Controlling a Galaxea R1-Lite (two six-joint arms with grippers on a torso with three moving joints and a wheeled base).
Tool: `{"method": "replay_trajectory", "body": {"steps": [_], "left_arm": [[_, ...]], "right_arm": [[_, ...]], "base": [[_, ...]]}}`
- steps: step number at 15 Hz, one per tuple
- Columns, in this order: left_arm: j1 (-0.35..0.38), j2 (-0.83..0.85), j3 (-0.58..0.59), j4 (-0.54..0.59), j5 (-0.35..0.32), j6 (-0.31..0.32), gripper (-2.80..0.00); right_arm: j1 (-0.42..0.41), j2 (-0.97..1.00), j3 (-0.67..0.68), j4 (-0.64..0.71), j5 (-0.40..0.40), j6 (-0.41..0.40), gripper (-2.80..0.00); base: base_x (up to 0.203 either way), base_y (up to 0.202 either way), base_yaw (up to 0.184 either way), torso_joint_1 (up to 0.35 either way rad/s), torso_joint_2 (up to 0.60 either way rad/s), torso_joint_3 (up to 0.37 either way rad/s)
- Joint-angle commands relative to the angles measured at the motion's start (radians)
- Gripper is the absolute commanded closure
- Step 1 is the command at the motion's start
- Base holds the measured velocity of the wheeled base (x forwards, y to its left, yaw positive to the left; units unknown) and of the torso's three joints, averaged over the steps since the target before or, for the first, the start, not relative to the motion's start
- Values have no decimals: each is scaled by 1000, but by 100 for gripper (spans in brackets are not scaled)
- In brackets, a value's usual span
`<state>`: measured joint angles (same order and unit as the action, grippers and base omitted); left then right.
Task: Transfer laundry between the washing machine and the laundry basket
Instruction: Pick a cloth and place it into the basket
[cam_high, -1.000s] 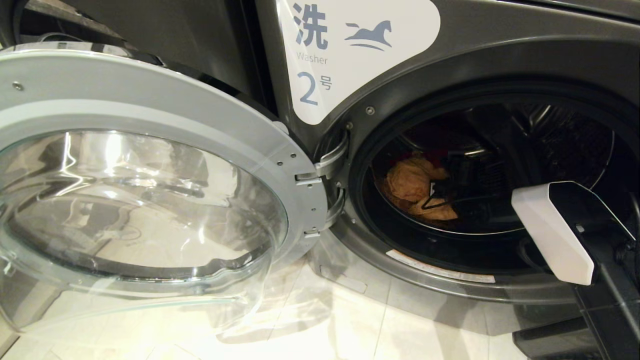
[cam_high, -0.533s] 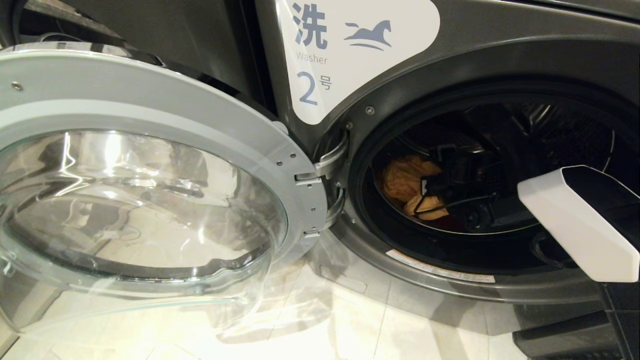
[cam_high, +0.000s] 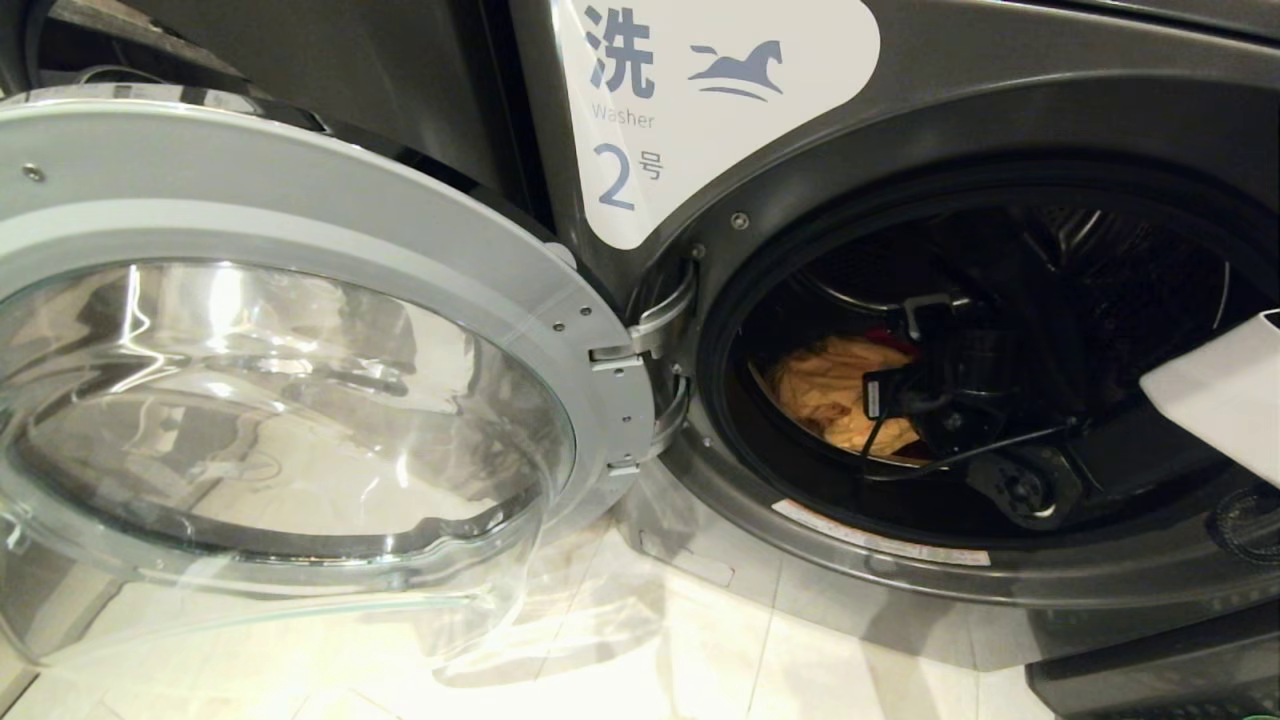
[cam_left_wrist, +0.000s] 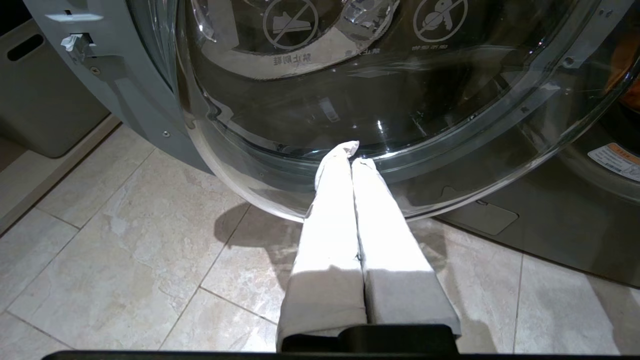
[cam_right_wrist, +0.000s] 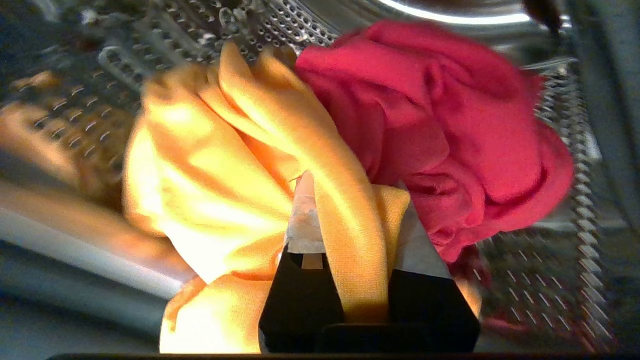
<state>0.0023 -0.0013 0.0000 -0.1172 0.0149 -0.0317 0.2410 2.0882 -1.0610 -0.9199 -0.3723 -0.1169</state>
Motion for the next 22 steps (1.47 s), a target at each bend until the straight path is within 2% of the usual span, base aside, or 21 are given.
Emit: {"method": "replay_trajectory", "body": {"steps": [1, 4, 9, 14, 16, 22], "left_arm": [[1, 1, 40, -1, 0, -1, 0], [1, 1, 40, -1, 0, -1, 0], [1, 1, 40, -1, 0, 0, 0], [1, 1, 40, -1, 0, 3, 0], [1, 1, 40, -1, 0, 3, 0], [1, 1, 40, -1, -1, 6, 0]], "right_arm": [[26, -148, 173, -79, -11, -10, 0], [97, -306, 380, -145, -43, -22, 0], [237, -557, 547, -172, -107, -62, 0], [270, -764, 673, -157, -119, -109, 0], [271, -857, 691, -93, -116, -116, 0], [284, -1185, 688, 305, -104, -117, 0]], "base": [[0, 0, 0, 0, 0, 0], [0, 0, 0, 0, 0, 0], [0, 0, 0, 0, 0, 0], [0, 0, 0, 0, 0, 0], [0, 0, 0, 0, 0, 0], [0, 0, 0, 0, 0, 0]]}}
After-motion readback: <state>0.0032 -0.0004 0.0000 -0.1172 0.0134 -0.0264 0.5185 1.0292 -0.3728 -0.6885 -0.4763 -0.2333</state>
